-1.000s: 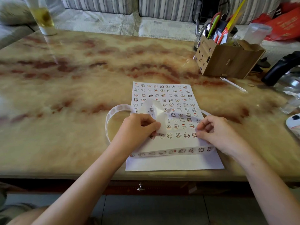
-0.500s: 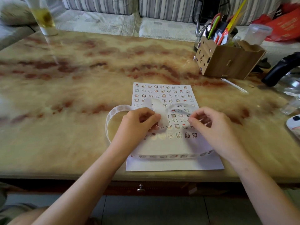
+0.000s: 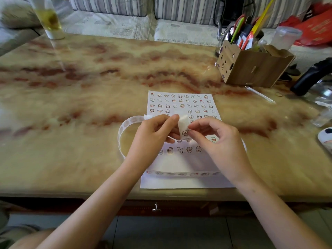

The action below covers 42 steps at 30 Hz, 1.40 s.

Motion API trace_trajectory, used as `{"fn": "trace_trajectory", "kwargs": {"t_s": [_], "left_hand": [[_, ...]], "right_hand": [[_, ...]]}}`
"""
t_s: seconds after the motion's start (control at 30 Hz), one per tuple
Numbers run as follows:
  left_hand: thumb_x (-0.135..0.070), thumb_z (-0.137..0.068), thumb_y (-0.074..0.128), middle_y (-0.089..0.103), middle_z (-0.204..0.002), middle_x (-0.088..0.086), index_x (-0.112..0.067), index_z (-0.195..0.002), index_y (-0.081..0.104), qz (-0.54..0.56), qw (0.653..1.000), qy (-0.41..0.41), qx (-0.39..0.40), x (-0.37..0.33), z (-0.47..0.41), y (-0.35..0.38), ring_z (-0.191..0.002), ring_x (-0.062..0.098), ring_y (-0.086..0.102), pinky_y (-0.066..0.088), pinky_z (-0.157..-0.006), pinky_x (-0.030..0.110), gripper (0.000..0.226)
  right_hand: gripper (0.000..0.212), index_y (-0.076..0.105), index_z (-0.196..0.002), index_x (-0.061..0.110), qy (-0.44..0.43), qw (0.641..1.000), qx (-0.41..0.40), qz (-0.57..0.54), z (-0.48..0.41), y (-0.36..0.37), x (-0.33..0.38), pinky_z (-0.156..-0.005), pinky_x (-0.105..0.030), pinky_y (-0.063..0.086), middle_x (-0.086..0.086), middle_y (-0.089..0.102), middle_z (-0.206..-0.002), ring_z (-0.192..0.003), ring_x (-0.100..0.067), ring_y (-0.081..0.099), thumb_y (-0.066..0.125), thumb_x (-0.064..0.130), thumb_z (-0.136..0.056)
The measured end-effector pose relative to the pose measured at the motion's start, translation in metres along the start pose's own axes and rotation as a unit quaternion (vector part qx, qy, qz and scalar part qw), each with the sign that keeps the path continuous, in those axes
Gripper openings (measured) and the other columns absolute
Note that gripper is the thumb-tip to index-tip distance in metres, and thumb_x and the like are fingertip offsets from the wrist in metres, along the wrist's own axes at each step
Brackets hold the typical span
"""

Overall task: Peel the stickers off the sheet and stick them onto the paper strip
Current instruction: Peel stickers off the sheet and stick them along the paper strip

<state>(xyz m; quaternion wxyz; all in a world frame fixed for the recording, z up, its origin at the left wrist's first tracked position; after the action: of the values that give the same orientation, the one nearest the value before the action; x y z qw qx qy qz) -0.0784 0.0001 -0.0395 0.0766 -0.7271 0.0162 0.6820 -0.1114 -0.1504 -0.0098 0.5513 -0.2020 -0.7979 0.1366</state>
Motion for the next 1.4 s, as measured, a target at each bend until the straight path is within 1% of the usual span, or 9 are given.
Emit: {"fn": "trace_trajectory", "kwargs": {"t_s": [0.17,0.43,0.6,0.73,0.9,1.1,1.23,1.33,1.4], "left_hand": [[-0.016,-0.088,0.066,0.072,-0.067,-0.001,-0.017,-0.079,0.071,-0.032,0.999,-0.008,0.023,0.003,0.002,0.005,-0.068,0.006,0.068,0.053,-0.065,0.016,0.010],[-0.015,-0.088,0.066,0.070,-0.064,-0.003,-0.012,-0.081,0.071,-0.037,0.999,-0.016,0.028,0.003,0.004,0.006,-0.063,0.003,0.065,0.054,-0.067,0.016,0.010],[-0.016,-0.088,0.067,0.071,-0.066,0.000,-0.010,-0.081,0.072,-0.043,0.998,-0.032,0.029,0.006,0.005,0.007,-0.066,0.006,0.066,0.055,-0.071,0.024,0.010],[-0.016,-0.088,0.067,0.071,-0.067,-0.001,-0.007,-0.081,0.072,-0.047,0.997,-0.046,0.030,0.008,0.006,0.006,-0.065,0.003,0.066,0.054,-0.066,0.017,0.012],[-0.015,-0.087,0.067,0.071,-0.068,0.000,-0.007,-0.081,0.071,-0.037,0.996,-0.073,0.036,0.012,0.006,0.006,-0.065,0.004,0.067,0.049,-0.057,0.012,0.012],[-0.014,-0.087,0.067,0.070,-0.064,-0.002,-0.011,-0.076,0.070,-0.009,0.994,-0.103,0.039,0.016,0.005,0.005,-0.064,0.006,0.068,0.054,-0.059,0.017,0.013],[-0.017,-0.088,0.066,0.073,-0.068,0.003,-0.011,-0.077,0.071,-0.062,0.994,-0.083,0.022,0.016,0.005,0.002,-0.063,0.011,0.067,0.054,-0.062,0.018,0.013],[-0.018,-0.089,0.066,0.073,-0.070,0.004,-0.011,-0.078,0.071,-0.085,0.993,-0.076,0.015,0.017,0.005,0.001,-0.063,0.013,0.066,0.054,-0.067,0.021,0.014],[-0.019,-0.088,0.066,0.073,-0.070,0.004,-0.011,-0.078,0.071,-0.093,0.993,-0.077,0.017,0.018,0.005,0.001,-0.063,0.012,0.065,0.054,-0.068,0.021,0.014]], "right_hand": [[0.008,0.072,-0.089,0.019,0.012,1.000,0.000,0.009,0.000,-0.003,-0.003,-0.074,-0.027,0.054,0.010,0.071,-0.080,-0.076,-0.009,0.065,0.072,0.014,-0.083],[0.009,0.071,-0.085,0.021,0.017,0.999,0.009,0.027,0.000,-0.002,-0.004,-0.073,-0.030,0.054,0.009,0.070,-0.078,-0.072,-0.010,0.063,0.074,0.014,-0.081],[0.010,0.068,-0.080,0.023,0.020,0.999,0.016,0.045,0.000,0.002,-0.006,-0.071,-0.036,0.053,0.009,0.068,-0.081,-0.075,-0.010,0.062,0.074,0.015,-0.081],[0.009,0.065,-0.080,0.020,-0.023,0.996,0.033,0.074,0.001,0.005,0.000,-0.075,-0.029,0.049,0.010,0.063,-0.087,-0.082,-0.012,0.059,0.073,0.015,-0.082],[0.007,0.066,-0.082,0.021,-0.041,0.991,0.056,0.115,0.004,0.008,0.002,-0.086,-0.013,0.038,0.012,0.057,-0.096,-0.103,-0.006,0.054,0.072,0.019,-0.082],[0.007,0.065,-0.082,0.018,-0.034,0.991,0.082,0.096,0.007,0.008,0.003,-0.090,-0.003,0.028,0.015,0.053,-0.099,-0.109,0.000,0.049,0.071,0.017,-0.083],[0.007,0.065,-0.082,0.018,-0.001,0.993,0.108,0.046,0.007,0.006,0.000,-0.085,-0.010,0.038,0.009,0.059,-0.093,-0.094,-0.005,0.054,0.070,0.014,-0.084],[0.010,0.068,-0.077,0.021,0.080,0.990,0.113,0.000,0.004,-0.003,-0.018,-0.077,-0.022,0.048,0.006,0.068,-0.078,-0.075,-0.009,0.062,0.073,0.015,-0.082],[0.009,0.070,-0.075,0.020,0.135,0.984,0.113,0.004,0.003,-0.012,-0.035,-0.077,-0.030,0.052,0.002,0.071,-0.075,-0.074,-0.017,0.066,0.075,0.014,-0.079]]}}
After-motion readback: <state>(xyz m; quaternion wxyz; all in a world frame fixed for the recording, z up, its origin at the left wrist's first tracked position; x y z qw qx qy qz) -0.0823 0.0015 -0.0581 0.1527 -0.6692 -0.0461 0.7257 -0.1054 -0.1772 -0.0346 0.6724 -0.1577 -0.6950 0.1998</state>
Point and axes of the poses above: each hand's wrist, its own z-axis away from the middle knuckle, its own y-axis out of the palm, x = y × z, the point moved 9 cm from there along -z, towards the middle knuckle
